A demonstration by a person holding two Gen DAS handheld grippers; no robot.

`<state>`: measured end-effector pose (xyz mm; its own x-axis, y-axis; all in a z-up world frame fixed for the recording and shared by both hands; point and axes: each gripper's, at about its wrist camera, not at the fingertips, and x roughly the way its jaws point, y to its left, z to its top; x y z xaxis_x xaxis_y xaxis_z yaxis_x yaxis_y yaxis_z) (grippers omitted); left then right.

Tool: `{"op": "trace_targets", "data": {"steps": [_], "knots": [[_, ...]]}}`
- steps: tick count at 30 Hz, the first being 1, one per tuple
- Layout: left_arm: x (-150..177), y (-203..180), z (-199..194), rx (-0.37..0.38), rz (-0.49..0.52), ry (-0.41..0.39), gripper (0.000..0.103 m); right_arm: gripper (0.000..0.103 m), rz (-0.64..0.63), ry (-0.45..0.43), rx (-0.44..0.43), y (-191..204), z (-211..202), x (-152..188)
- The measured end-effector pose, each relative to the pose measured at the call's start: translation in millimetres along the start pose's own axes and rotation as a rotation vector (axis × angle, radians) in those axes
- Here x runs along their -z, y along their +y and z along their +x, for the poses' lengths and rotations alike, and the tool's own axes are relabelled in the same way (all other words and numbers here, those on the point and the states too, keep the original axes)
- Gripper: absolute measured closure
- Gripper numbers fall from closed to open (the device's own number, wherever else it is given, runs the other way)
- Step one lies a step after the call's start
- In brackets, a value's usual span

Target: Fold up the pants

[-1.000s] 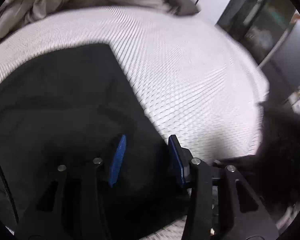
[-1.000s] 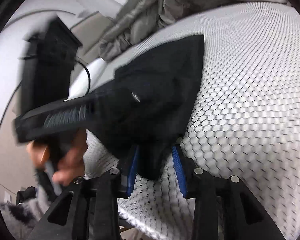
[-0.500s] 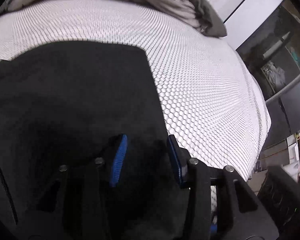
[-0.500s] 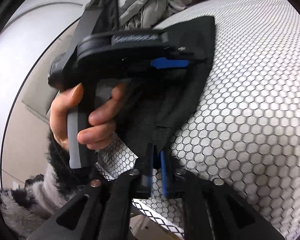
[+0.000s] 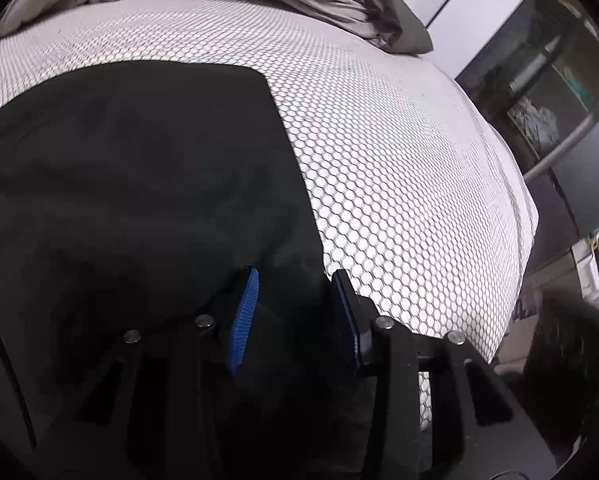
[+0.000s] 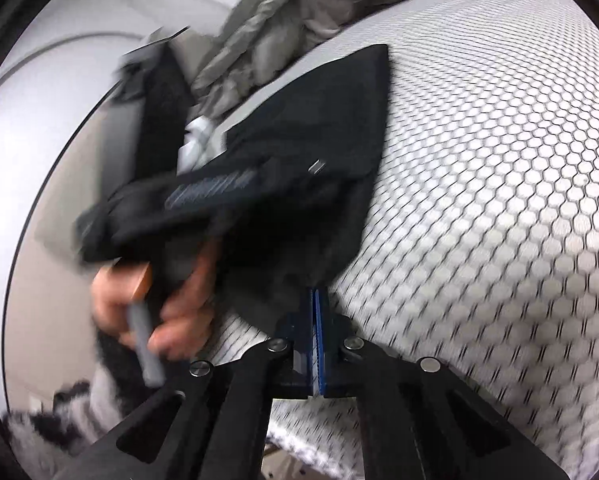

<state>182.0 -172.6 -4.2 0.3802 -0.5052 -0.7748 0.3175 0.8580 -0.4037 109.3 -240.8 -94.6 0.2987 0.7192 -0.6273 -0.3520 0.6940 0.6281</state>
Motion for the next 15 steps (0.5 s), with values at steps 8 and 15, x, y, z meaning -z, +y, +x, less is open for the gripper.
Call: {"op": "trace_targets", "data": {"steps": [8,15], "knots": [[3,13,-12,0.054,-0.019,-0.012,0.066,0.068,0.013,-0.075,-0.009,-8,-26,23],[20,31,-54,0.048,-0.034,-0.120,0.059,0.081,0.098,-0.060,-0.103,-23,2,-1]]}}
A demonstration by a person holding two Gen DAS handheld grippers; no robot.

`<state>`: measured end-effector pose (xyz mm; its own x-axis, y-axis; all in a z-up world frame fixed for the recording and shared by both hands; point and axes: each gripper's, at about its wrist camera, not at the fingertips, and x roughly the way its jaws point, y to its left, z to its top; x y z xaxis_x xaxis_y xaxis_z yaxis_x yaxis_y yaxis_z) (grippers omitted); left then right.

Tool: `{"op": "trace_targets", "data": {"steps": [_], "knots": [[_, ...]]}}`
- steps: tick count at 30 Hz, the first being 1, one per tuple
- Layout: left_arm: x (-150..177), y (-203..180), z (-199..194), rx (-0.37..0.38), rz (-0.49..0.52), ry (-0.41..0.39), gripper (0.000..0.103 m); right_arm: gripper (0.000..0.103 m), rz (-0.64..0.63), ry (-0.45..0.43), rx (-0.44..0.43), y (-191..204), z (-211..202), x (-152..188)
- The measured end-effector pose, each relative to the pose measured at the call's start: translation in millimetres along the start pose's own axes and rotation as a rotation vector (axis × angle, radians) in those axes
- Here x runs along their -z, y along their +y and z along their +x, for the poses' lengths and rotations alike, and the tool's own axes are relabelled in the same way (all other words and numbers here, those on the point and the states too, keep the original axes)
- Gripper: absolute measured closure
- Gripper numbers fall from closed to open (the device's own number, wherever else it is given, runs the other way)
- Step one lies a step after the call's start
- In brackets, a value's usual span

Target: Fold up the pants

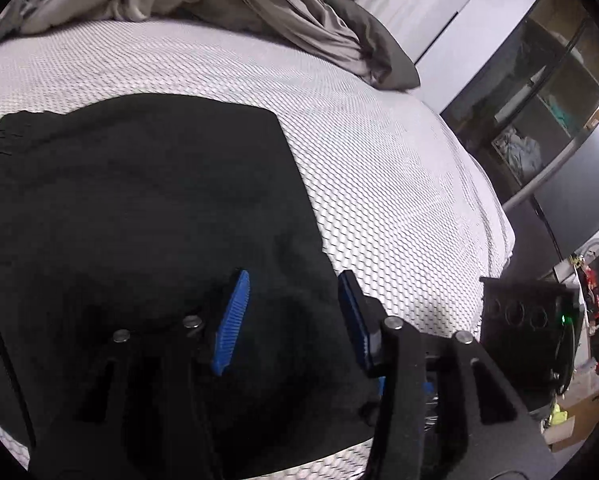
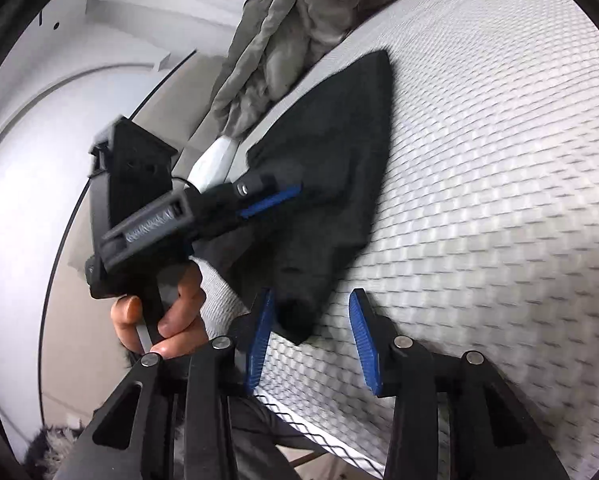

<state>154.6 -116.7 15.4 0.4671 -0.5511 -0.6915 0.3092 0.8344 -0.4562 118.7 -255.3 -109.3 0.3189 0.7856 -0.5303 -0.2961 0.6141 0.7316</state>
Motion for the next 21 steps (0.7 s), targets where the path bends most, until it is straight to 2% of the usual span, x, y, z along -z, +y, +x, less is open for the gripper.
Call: {"op": "trace_targets", "data": {"steps": [1,2,5,9,11,13,14,15,17,19,20,21], "knots": [[0,5,-2,-0.013,-0.010,0.001,0.059,0.093,-0.028,0.018,0.021,2,9,-4],[-1,10,-2,-0.025,-0.025,0.004,0.059,0.099,-0.067,0.031,0.049,8,8,-3],[-2,29,-10,-0.043,-0.065,-0.007,0.059,0.099,-0.140,0.067,0.064,21,-1,21],[-2,49,-18,-0.043,-0.084,-0.029,0.059,0.098,-0.130,0.115,0.084,19,9,38],[0,40,-16,-0.017,-0.058,-0.013,0.058,0.091,-0.111,0.112,0.072,15,-1,44],[6,20,-4,0.007,0.008,0.031,0.056,0.078,-0.086,0.060,0.059,1,-4,35],[11,4,7,0.015,0.059,0.058,0.056,0.066,-0.085,0.045,0.056,-1,-11,27],[17,-6,15,0.009,0.109,0.084,0.056,0.063,-0.082,0.034,0.048,-3,2,18],[22,-19,30,-0.062,0.184,0.100,0.056,0.063,-0.075,0.029,0.049,0,11,15],[19,-14,35,-0.070,0.167,0.102,0.056,0.087,-0.105,0.059,0.091,3,25,17],[16,-5,32,-0.050,0.122,0.094,0.056,0.093,-0.137,0.102,0.111,8,31,19],[12,4,27,-0.028,0.073,0.084,0.056,0.093,-0.176,0.144,0.108,13,35,22]]}}
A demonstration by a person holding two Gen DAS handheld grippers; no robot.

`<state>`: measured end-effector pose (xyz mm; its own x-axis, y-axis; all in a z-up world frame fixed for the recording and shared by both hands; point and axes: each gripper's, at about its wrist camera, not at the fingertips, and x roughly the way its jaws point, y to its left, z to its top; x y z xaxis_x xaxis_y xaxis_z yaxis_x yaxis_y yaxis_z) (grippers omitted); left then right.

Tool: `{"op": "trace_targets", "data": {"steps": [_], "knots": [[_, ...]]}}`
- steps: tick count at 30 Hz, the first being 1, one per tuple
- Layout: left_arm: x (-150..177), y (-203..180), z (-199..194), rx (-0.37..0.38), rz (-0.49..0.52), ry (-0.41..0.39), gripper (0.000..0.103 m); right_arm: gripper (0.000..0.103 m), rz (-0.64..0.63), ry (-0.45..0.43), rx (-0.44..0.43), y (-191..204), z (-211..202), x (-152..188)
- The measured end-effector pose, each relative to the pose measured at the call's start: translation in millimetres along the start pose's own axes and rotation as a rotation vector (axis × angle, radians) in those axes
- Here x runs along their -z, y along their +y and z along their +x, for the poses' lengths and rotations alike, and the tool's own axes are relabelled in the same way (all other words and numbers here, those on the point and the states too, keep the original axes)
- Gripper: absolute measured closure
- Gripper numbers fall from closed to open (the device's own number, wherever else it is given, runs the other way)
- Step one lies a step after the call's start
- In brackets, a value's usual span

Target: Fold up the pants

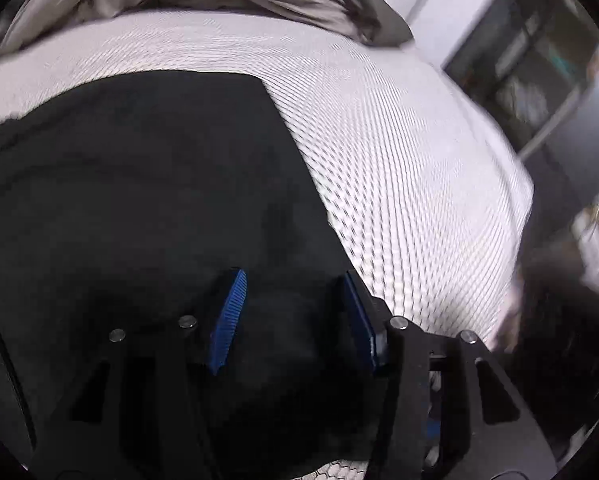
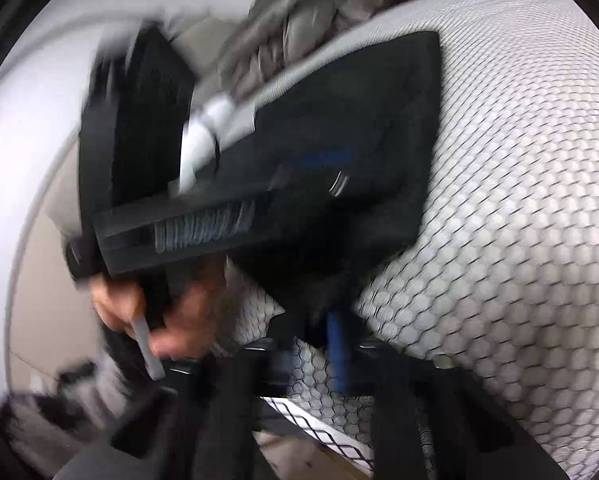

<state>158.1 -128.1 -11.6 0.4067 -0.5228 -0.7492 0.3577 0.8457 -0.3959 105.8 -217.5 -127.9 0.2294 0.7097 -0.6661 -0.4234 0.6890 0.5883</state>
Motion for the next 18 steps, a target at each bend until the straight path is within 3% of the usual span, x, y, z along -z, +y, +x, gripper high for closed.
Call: {"op": "trace_targets", "data": {"steps": [2,4,6,8,9,12,16,17,18], "knots": [[-4,22,-21,0.022,-0.081,-0.047,0.056,0.093,-0.067,0.036,-0.024,11,-4,3],[-3,41,-48,0.011,-0.107,-0.132,0.055,0.081,-0.092,-0.024,-0.004,15,-23,2],[1,62,-79,-0.018,-0.145,-0.239,0.048,0.048,-0.058,-0.113,0.022,5,-42,-2],[5,80,-100,-0.062,-0.189,-0.318,0.044,0.040,0.007,-0.202,0.099,-17,-53,-12],[7,88,-108,-0.085,-0.209,-0.346,0.043,0.040,0.056,-0.217,0.136,-30,-53,-20],[15,119,-123,-0.111,-0.263,-0.358,0.043,0.040,0.158,-0.214,0.122,-61,-48,-42],[22,139,-125,-0.129,-0.299,-0.347,0.043,0.040,0.202,-0.200,0.115,-79,-21,-70],[23,147,-128,-0.138,-0.303,-0.346,0.043,0.043,0.220,-0.190,0.114,-81,-10,-77],[25,151,-130,-0.147,-0.308,-0.345,0.043,0.061,0.229,-0.179,0.108,-81,-1,-83]]}}
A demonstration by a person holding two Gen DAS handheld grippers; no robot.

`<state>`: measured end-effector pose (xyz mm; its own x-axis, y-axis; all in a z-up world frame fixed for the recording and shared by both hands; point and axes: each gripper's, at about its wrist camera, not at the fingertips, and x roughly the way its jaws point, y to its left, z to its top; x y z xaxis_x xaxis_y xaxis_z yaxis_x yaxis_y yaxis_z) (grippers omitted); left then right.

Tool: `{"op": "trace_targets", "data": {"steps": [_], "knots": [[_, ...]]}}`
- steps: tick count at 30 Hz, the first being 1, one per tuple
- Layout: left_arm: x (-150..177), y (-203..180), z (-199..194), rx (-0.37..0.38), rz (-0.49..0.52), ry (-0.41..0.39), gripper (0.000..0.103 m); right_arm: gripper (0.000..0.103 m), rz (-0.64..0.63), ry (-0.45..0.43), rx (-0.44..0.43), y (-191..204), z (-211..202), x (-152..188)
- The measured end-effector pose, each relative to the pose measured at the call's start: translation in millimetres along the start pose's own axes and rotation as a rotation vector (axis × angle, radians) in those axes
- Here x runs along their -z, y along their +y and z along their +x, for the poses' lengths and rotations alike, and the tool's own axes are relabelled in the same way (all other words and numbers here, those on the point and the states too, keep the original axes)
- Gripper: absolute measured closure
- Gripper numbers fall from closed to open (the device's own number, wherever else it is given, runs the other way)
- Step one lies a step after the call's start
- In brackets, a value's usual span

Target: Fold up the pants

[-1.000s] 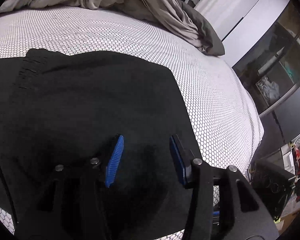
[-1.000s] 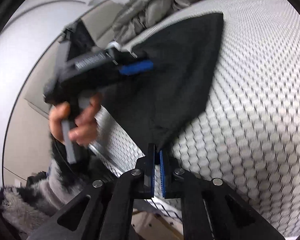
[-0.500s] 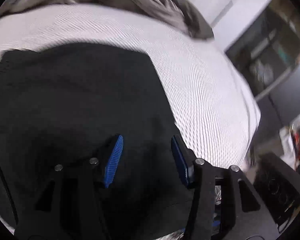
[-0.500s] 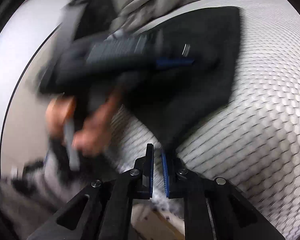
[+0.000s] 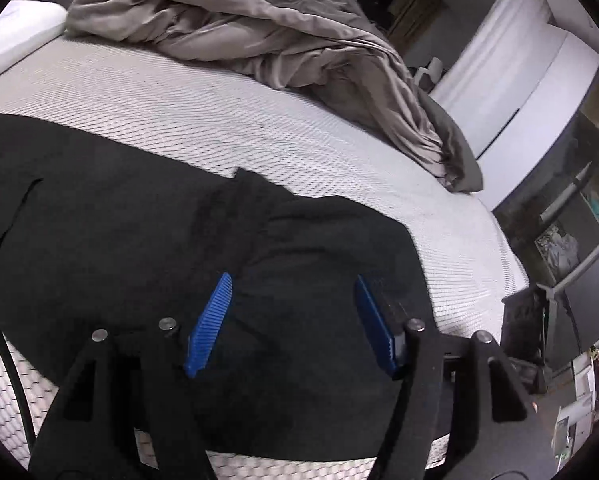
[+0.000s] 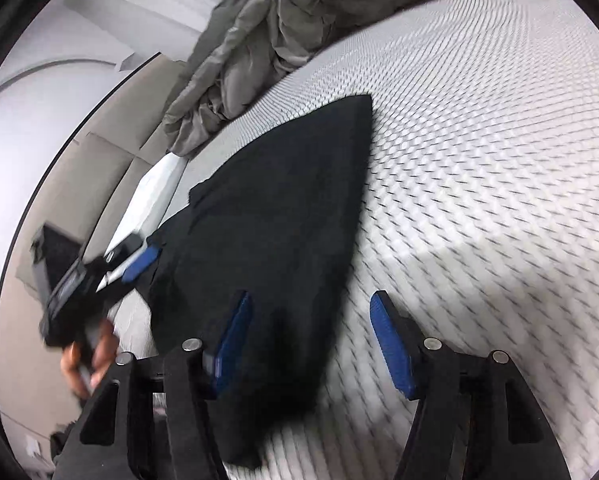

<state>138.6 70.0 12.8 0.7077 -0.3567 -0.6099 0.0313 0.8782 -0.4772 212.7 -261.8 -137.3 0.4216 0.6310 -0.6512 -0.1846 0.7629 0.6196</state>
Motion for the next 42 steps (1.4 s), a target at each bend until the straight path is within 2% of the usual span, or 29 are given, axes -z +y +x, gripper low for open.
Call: {"op": "trace_targets", "data": {"steps": [2,3,5,7,8,9,12,13,15,17,19,21,22,23,26,28,30,32,33,34,36,38,40,41,42], "knots": [[-1,13,-1,-0.013,-0.020,-0.001,0.043,0.088,0.009,0.016,0.014,11,12,-5],[2,15,-1,-0.016,-0.025,0.001,0.043,0.093,0.004,0.007,0.012,12,14,-10],[5,24,-6,-0.020,-0.030,0.001,0.043,0.094,-0.011,-0.093,0.066,14,5,-30],[6,30,-6,-0.047,-0.015,0.005,0.043,0.089,-0.003,-0.142,0.155,9,-1,-46],[6,31,-5,-0.058,-0.007,0.008,0.043,0.075,-0.003,-0.152,0.226,6,-2,-51],[7,34,-4,-0.071,0.003,0.014,0.043,0.067,0.003,-0.175,0.275,4,-6,-52],[10,33,-1,-0.119,0.060,0.029,0.043,0.067,0.003,-0.259,0.280,16,-26,-47],[12,33,3,-0.168,0.107,0.048,0.043,0.067,-0.052,-0.277,0.273,28,-34,-42],[13,38,10,-0.211,0.114,0.077,0.043,0.055,-0.151,-0.261,0.294,48,-36,-32],[16,51,14,-0.156,0.031,0.118,0.043,0.049,-0.220,-0.232,0.303,59,-31,-18],[18,63,19,-0.092,-0.053,0.165,0.043,0.048,-0.216,-0.182,0.267,59,-22,-11],[20,65,18,-0.047,-0.063,0.175,0.055,0.048,-0.210,-0.157,0.274,53,-18,-6],[22,64,19,-0.014,-0.061,0.198,0.069,0.048,-0.220,-0.152,0.285,55,-16,-7],[24,62,20,-0.004,-0.045,0.225,0.069,0.048,-0.231,-0.147,0.291,56,-14,-7],[34,51,17,-0.045,0.073,0.259,0.070,0.048,-0.248,-0.128,0.323,53,-6,-4],[38,46,13,-0.075,0.122,0.270,0.070,0.048,-0.259,-0.119,0.383,52,-1,-8],[36,41,1,-0.114,0.130,0.208,0.070,0.048,-0.267,-0.143,0.442,54,-2,-8],[35,32,-12,-0.148,0.159,0.123,0.070,0.048,-0.311,-0.165,0.419,66,-10,-2],[35,23,-18,-0.133,0.186,0.069,0.070,0.048,-0.348,-0.182,0.395,76,-13,3],[35,13,-18,-0.105,0.215,0.050,0.069,0.048,-0.390,-0.195,0.372,89,-12,8],[41,-8,-3,-0.047,0.271,0.082,0.064,0.048,-0.440,-0.187,0.322,109,3,15],[51,-29,25,-0.019,0.332,0.161,0.062,0.048,-0.456,-0.108,0.280,119,30,19],[62,-41,50,-0.034,0.397,0.218,0.061,0.048,-0.502,-0.044,0.312,123,57,24],[67,-44,55,-0.054,0.430,0.216,0.061,0.047,-0.560,-0.026,0.356,125,67,28],[69,-41,56,-0.043,0.445,0.215,0.061,0.048,-0.618,-0.018,0.389,124,72,31]]}}
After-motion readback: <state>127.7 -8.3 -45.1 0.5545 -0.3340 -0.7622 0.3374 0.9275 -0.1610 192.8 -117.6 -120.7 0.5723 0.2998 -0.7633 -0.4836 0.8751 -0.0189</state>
